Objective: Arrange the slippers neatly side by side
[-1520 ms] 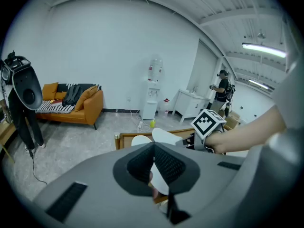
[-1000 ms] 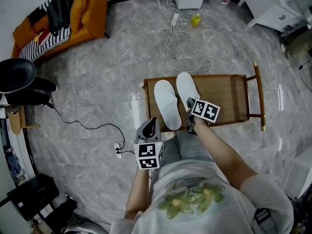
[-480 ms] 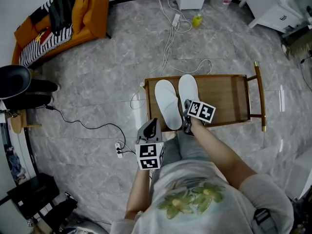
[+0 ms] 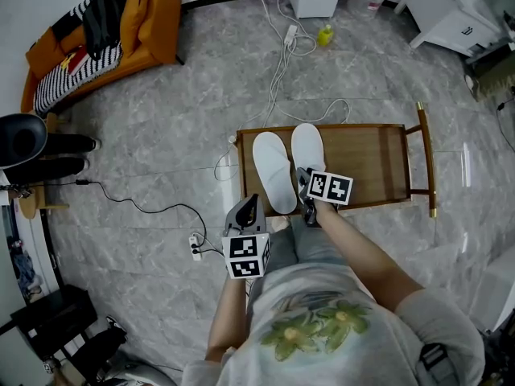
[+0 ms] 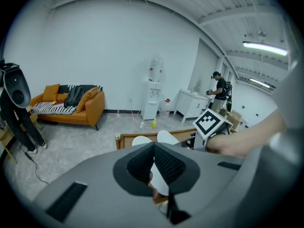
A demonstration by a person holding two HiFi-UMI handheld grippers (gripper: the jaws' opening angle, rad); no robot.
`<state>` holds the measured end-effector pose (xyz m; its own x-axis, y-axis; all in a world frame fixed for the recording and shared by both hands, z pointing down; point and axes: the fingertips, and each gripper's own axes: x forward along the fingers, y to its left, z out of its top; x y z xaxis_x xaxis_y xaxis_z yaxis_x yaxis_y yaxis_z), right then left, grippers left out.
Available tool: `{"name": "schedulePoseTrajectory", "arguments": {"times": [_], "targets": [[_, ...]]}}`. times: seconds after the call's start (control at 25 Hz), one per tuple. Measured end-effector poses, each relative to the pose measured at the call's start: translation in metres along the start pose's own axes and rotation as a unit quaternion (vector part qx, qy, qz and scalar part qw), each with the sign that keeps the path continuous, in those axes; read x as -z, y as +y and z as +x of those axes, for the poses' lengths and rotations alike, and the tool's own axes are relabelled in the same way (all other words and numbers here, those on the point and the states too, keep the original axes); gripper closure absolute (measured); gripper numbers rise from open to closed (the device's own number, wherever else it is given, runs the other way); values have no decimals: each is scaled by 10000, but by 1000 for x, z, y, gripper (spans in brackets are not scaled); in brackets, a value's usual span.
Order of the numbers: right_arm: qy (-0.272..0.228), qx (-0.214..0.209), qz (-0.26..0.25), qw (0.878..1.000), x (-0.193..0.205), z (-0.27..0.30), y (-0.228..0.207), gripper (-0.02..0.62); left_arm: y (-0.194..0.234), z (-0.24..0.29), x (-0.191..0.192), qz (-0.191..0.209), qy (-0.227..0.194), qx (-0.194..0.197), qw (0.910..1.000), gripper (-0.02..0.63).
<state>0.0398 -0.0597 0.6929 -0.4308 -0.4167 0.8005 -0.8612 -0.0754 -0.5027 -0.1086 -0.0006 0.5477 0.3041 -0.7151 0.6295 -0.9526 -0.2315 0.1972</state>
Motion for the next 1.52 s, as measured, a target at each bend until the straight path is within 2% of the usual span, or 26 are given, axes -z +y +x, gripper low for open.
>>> {"name": "schedulePoseTrajectory", "arguments": {"times": [0.28, 0.48, 0.68, 0.96, 1.32, 1.52], "targets": [[31, -312, -298, 9991, 3, -28, 12, 445, -9, -3, -9, 33, -77, -98, 9999, 591], [-137, -618, -1170, 9911, -10, -61, 25, 445, -20, -10, -17, 30, -123, -192, 9997, 591], [-271, -864, -2228, 9706, -17, -92, 34, 445, -31, -18, -23, 79, -160, -299, 9994, 591], [-429, -1074, -3433, 9321, -14, -129, 44, 445, -51, -28, -29, 173, -204, -357, 9990, 591], [-709, -1096, -4187, 8987, -7, -162, 49, 444, -76, -38, -17, 278, -195, -287, 9990, 591], [-1037, -1040, -4379, 8869, -12, -179, 54, 498, -91, -39, -18, 316, -240, -171, 9991, 591]]}}
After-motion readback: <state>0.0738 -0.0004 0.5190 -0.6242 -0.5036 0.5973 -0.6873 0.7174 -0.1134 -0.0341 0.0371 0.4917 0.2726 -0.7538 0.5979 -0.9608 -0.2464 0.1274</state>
